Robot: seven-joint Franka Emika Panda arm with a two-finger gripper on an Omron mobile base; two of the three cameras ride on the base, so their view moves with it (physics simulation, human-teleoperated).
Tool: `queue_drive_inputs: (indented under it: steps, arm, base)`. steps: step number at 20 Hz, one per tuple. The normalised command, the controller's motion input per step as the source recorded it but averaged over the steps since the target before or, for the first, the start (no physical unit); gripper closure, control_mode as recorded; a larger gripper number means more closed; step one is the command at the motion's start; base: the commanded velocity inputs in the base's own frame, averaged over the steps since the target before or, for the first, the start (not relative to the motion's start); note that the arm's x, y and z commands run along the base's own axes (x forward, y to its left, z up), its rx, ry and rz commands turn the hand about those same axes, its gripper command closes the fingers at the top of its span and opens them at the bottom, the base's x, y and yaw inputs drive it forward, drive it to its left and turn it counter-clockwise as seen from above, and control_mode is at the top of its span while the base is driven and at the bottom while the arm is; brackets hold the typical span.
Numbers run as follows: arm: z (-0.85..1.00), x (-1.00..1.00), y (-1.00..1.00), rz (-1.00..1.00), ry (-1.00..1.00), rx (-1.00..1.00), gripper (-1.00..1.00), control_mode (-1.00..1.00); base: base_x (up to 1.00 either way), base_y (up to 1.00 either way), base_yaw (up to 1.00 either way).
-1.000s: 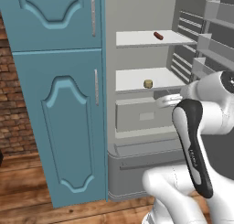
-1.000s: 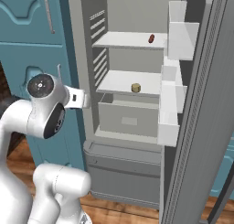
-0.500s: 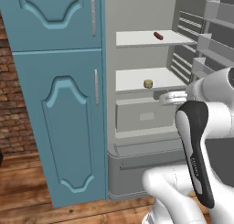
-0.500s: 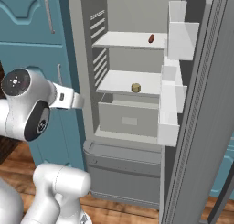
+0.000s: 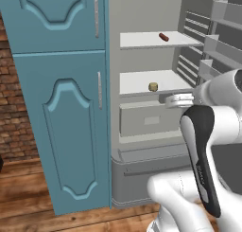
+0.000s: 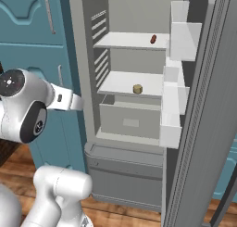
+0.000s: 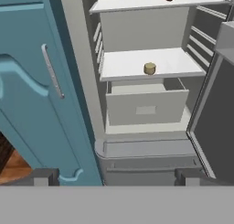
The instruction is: Retrieve the sausage and cheese from the fridge and place them on the cutting board on the counter.
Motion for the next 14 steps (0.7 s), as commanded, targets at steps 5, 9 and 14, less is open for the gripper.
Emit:
queue_drive_inputs:
  steps: [5,9,14]
  arm:
    - [0.0,-0.34,0.0,-0.11,0.0,0.0,-1.0,-1.0]
    - [0.0,-0.04,0.0,0.0,-0.01,0.0,-1.0,-1.0]
    - [0.0,-0.26,0.0,0.0,0.0,0.0,-1.0,-1.0]
  base:
    - [0.0,0.0,0.0]
    - [0.0,0.0,0.0]
    - [0.0,0.0,0.0]
